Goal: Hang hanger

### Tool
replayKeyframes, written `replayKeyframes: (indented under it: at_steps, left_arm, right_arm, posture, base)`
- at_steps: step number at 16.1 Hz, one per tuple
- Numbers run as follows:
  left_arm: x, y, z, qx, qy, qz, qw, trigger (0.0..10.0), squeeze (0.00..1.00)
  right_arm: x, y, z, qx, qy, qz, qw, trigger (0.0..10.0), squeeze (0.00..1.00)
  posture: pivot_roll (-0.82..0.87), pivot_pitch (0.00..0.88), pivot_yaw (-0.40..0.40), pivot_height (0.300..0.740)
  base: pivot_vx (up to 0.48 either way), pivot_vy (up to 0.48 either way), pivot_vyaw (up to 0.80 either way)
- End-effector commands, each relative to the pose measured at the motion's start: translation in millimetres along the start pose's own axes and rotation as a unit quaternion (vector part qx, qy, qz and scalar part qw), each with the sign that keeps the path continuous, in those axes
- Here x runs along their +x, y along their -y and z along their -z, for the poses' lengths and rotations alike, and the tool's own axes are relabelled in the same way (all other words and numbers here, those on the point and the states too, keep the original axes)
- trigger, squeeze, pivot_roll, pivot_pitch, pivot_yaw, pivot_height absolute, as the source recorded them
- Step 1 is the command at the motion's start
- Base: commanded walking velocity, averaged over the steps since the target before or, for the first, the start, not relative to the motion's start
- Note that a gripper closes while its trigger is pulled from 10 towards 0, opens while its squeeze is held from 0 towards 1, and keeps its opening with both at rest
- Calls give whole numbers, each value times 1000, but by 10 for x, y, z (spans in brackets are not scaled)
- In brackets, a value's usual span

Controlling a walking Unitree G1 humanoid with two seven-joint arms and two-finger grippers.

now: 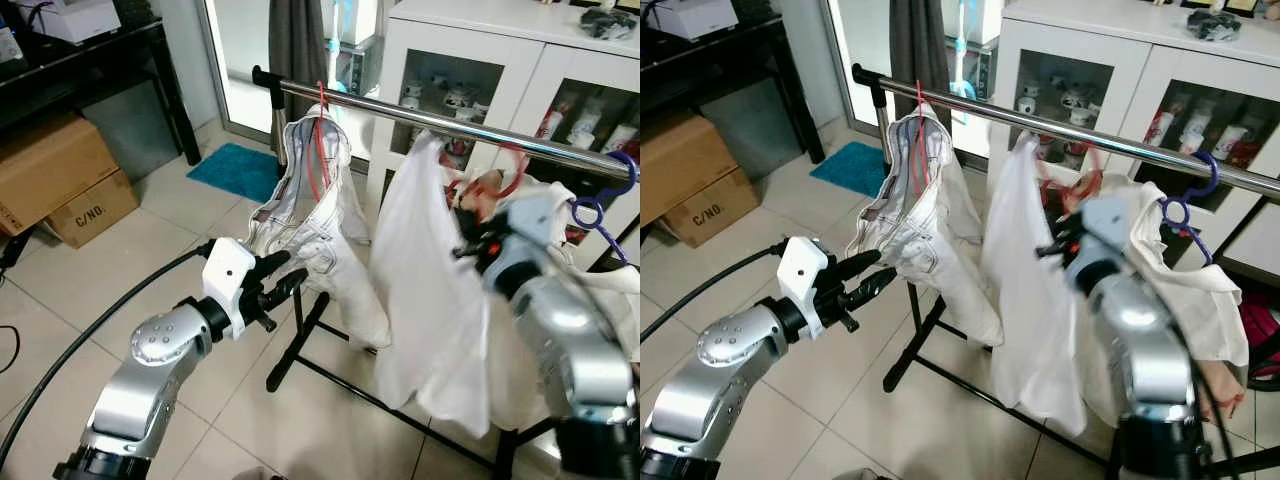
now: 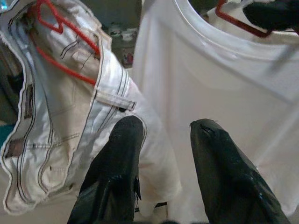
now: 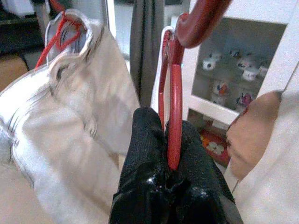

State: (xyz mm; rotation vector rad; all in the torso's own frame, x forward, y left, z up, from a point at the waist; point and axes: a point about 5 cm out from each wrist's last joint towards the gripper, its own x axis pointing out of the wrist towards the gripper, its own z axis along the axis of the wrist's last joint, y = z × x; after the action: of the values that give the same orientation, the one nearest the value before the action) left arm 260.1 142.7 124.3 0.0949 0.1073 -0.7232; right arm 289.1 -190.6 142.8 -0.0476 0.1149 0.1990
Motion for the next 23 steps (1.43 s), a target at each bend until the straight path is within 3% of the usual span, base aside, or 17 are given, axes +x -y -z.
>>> replayKeyframes:
  at_steps: [1, 7, 14, 23]
  left_arm:
    - [-27, -29, 21, 3, -5, -13, 1000, 10000, 0]
    - [-42, -12, 73, -8, -8, -28, 1000, 10000, 0]
    - [-72, 56, 120, -20, -6, -48, 999, 10000, 0]
    - [-70, 34, 110, -14, -7, -47, 999, 10000, 0]
  right_arm:
    - [-53, -83, -29, -8, 9, -1, 1000, 0, 0]
    - [-248, -223, 236, 9, -21, 6, 1000, 0, 0]
    - [-248, -225, 231, 3, -31, -12, 999, 0, 0]
    - [-241, -266, 224, 9, -32, -17, 999, 0, 0]
  posture:
    - [-86, 0, 32, 740]
    - [-90, 0, 9, 740]
    - [-85, 0, -45, 740]
    - [-86, 0, -29, 740]
  base:
    - [0, 0, 0]
    - [0, 0, 0]
    - [-150, 0, 0]
    - [-304, 0, 0]
